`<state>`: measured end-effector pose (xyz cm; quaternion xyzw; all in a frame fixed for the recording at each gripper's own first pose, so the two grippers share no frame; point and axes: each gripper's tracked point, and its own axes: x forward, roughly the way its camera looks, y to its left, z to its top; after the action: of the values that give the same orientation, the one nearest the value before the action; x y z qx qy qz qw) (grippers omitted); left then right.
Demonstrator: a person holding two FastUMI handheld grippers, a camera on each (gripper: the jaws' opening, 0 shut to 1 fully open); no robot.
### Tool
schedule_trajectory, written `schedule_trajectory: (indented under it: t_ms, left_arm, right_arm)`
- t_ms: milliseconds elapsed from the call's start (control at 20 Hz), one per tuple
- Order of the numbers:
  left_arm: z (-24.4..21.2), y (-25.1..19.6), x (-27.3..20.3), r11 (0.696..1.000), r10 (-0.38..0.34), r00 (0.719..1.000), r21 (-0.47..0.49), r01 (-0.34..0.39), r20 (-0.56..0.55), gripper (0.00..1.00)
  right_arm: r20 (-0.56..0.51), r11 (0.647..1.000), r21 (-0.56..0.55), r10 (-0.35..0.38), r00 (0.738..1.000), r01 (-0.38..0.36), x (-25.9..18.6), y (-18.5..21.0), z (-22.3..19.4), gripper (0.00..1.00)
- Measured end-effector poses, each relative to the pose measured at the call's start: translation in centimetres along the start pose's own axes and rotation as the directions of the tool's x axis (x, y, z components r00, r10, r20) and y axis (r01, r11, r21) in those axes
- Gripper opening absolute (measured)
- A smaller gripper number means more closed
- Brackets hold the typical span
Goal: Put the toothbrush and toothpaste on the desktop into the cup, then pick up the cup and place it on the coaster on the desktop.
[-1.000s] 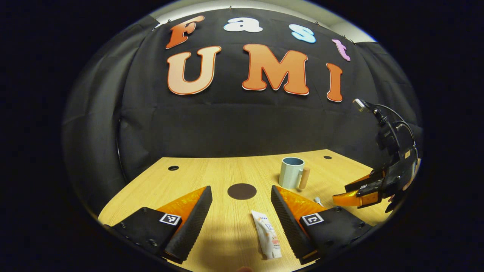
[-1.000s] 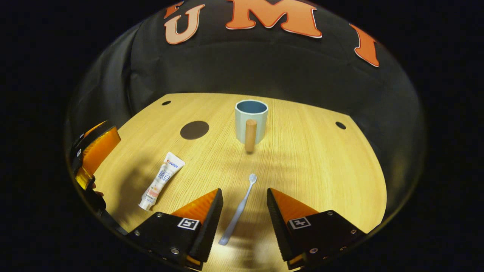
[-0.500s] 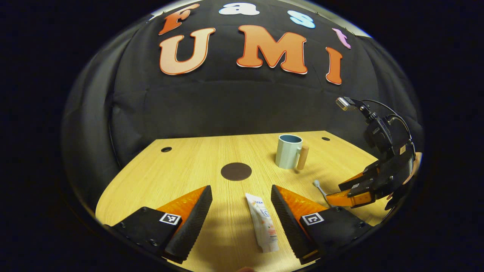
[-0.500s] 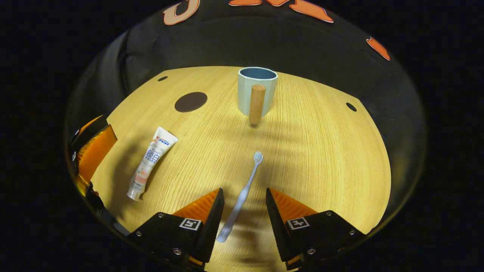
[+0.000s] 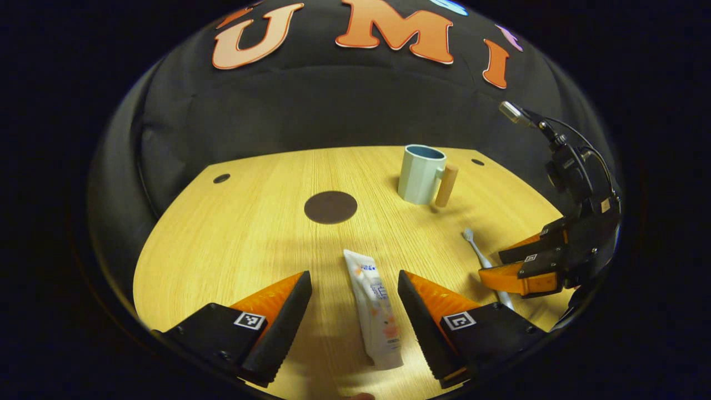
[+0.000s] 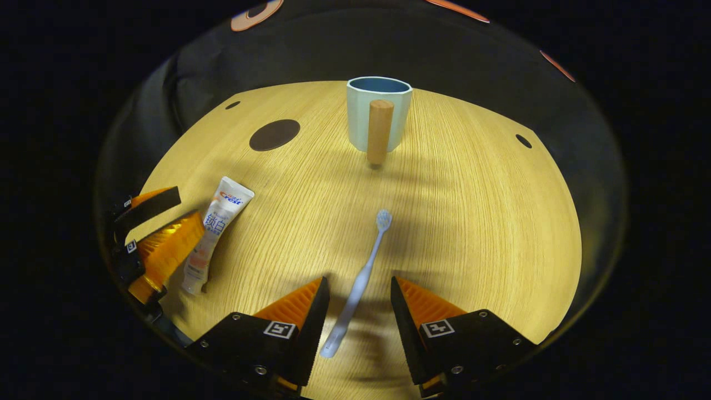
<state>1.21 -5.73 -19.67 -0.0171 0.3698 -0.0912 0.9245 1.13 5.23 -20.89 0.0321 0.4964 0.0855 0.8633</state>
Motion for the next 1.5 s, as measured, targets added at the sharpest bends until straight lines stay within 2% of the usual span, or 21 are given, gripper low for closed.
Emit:
schedule_trajectory:
  t_ms: [50,100,150,350,400,500,600,650,750,950,1000,1050,1100,1150,1500]
  left_arm:
    - [-0.3,-0.2,0.0,1.0,-0.008,1.0,0.001,0.008,-0.022,1.0]
    - [-0.7,-0.3,0.1,1.0,-0.013,0.999,0.004,0.013,-0.042,1.0]
    - [-1.0,-0.4,0.2,1.0,-0.015,0.998,0.006,0.016,-0.063,1.0]
    - [-2.0,-0.7,0.4,1.0,-0.031,0.991,-0.004,0.03,-0.131,1.0]
    - [-2.3,-0.9,0.4,0.999,-0.039,0.989,-0.008,0.038,-0.145,1.0]
    - [-3.0,-0.7,0.5,1.0,-0.027,0.984,-0.011,0.025,-0.177,0.91]
    - [-2.9,-0.5,0.8,1.0,-0.018,0.984,-0.009,0.017,-0.176,0.76]
    - [-2.9,-0.5,0.7,1.0,-0.009,0.983,-0.009,0.008,-0.181,0.74]
    - [-2.6,-0.5,0.3,1.0,0.003,0.981,-0.002,-0.003,-0.192,0.49]
    - [-2.7,-0.4,1.0,1.0,0.014,0.983,0.0,-0.014,-0.185,0.32]
    - [-2.7,-0.3,1.1,1.0,0.017,0.984,0.0,-0.017,-0.176,0.32]
    - [-2.7,-0.4,1.2,1.0,0.014,0.984,-0.004,-0.015,-0.176,0.28]
    - [-2.7,-0.3,1.2,1.0,0.019,0.986,-0.006,-0.021,-0.167,0.28]
    - [-2.7,-0.5,1.1,1.0,0.017,0.986,-0.008,-0.019,-0.164,0.23]
    - [-2.4,0.2,0.9,0.999,0.04,0.99,-0.009,-0.041,-0.138,0.24]
  right_arm:
    - [-0.014,1.0,0.016,0.012,1.0,-0.012,0.1,0.2,-0.1,0.63]
    - [-0.027,1.0,0.024,0.016,1.0,-0.015,0.2,0.2,-0.3,0.5]
    - [-0.033,1.0,0.027,0.005,0.999,-0.004,0.4,-0.1,-0.1,0.44]
    - [-0.033,0.999,0.033,-0.017,0.999,0.018,0.7,-0.9,0.5,0.33]
    - [-0.034,1.0,0.023,-0.014,0.999,0.015,0.7,-0.9,0.7,0.28]
    - [-0.04,1.0,0.023,0.005,0.999,-0.004,0.7,-0.9,1.0,0.17]
    - [-0.042,0.999,0.021,0.026,0.999,-0.025,0.9,-0.8,1.1,0.13]
    - [-0.042,0.999,0.027,0.038,0.998,-0.037,0.8,-0.8,1.3,0.12]
    - [-0.037,0.997,0.036,0.071,0.997,-0.07,0.5,-0.6,1.7,0.08]
    - [-0.009,0.996,0.026,0.088,0.996,-0.088,0.6,-0.6,2.0,0.07]
    - [0.005,0.995,0.028,0.097,0.995,-0.097,0.6,-0.5,2.3,0.07]
    - [0.02,0.992,0.027,0.121,0.992,-0.121,0.4,-0.2,2.5,0.07]
    - [0.027,0.992,0.028,0.12,0.992,-0.121,0.2,-0.4,2.7,0.07]
    - [0.047,0.993,0.022,0.113,0.992,-0.114,0.0,-0.6,3.2,0.07]
    - [0.14,0.989,0.0,0.147,0.979,-0.148,-2.4,-0.8,5.5,0.07]
